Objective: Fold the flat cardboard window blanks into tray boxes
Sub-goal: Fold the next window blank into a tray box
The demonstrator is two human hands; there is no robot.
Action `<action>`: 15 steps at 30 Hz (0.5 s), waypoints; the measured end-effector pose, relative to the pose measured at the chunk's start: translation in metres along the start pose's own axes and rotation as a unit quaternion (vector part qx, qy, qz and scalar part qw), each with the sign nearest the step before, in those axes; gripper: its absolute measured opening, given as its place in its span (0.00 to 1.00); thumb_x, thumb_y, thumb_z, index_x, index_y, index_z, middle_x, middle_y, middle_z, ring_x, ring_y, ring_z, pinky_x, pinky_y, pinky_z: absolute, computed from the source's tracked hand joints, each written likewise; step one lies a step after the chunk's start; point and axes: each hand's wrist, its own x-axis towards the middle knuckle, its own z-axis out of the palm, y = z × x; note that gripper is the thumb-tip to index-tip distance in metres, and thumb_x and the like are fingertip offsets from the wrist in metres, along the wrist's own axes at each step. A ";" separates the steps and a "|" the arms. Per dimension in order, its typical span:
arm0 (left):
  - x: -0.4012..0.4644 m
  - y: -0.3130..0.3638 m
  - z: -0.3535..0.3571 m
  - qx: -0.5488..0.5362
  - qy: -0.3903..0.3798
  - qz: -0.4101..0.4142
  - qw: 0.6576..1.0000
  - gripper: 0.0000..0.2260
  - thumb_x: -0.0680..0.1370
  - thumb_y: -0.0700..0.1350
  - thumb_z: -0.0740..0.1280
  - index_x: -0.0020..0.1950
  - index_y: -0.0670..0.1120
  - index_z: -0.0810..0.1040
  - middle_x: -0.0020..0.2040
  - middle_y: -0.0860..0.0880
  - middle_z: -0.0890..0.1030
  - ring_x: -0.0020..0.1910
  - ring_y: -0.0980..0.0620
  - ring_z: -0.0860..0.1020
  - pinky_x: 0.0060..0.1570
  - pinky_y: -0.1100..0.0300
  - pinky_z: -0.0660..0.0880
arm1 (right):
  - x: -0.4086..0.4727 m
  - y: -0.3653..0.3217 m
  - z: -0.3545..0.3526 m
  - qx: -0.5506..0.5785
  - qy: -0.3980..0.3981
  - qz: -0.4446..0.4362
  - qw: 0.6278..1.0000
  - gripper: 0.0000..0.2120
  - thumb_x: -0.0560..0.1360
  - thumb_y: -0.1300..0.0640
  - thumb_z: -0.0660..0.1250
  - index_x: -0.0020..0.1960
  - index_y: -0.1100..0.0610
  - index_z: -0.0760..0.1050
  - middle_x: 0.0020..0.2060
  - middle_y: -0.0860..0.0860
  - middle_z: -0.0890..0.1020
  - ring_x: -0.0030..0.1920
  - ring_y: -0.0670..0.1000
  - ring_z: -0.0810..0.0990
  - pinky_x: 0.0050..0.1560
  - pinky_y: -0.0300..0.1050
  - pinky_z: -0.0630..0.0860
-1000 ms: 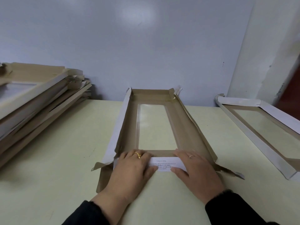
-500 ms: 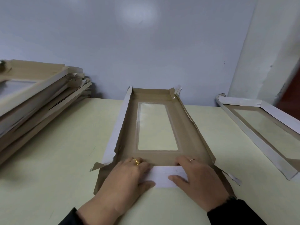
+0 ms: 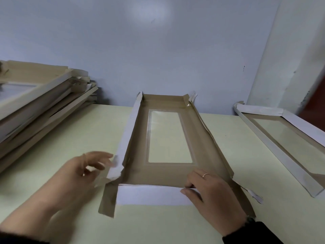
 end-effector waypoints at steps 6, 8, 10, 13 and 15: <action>-0.006 -0.011 -0.004 -0.033 -0.154 -0.037 0.987 0.26 0.71 0.24 0.62 0.43 0.56 0.83 0.58 0.64 0.78 0.54 0.64 0.77 0.52 0.62 0.74 | 0.000 -0.006 -0.020 -0.032 -0.010 -0.102 0.994 0.20 0.53 0.60 0.80 0.30 0.55 0.69 0.27 0.46 0.72 0.29 0.45 0.67 0.31 0.37 0.62; -0.007 -0.009 -0.004 -0.079 -0.179 -0.041 0.980 0.22 0.70 0.23 0.64 0.43 0.50 0.85 0.55 0.58 0.81 0.60 0.67 0.73 0.52 0.69 0.73 | -0.004 -0.008 -0.022 -0.032 -0.031 -0.134 0.990 0.20 0.50 0.61 0.78 0.32 0.53 0.68 0.27 0.47 0.72 0.28 0.47 0.69 0.30 0.36 0.62; -0.006 -0.009 -0.003 -0.110 -0.186 -0.044 0.975 0.15 0.68 0.26 0.70 0.41 0.46 0.85 0.52 0.57 0.82 0.61 0.69 0.71 0.52 0.74 0.71 | -0.010 -0.010 -0.021 -0.028 -0.060 -0.150 0.987 0.23 0.48 0.60 0.76 0.35 0.52 0.65 0.29 0.46 0.72 0.29 0.46 0.70 0.30 0.35 0.63; -0.005 -0.008 -0.002 -0.132 -0.174 -0.061 0.974 0.06 0.63 0.38 0.72 0.38 0.43 0.86 0.49 0.53 0.84 0.61 0.69 0.71 0.51 0.75 0.71 | -0.016 -0.010 -0.021 -0.015 -0.100 -0.148 0.984 0.25 0.46 0.57 0.74 0.36 0.50 0.63 0.31 0.44 0.73 0.32 0.44 0.69 0.27 0.34 0.62; -0.004 -0.006 -0.002 -0.123 -0.161 -0.057 0.978 0.05 0.65 0.41 0.71 0.37 0.46 0.86 0.49 0.56 0.84 0.59 0.70 0.72 0.50 0.77 0.70 | -0.016 -0.010 -0.024 -0.003 -0.126 -0.134 0.983 0.22 0.46 0.55 0.74 0.35 0.50 0.66 0.31 0.44 0.73 0.32 0.42 0.69 0.26 0.32 0.62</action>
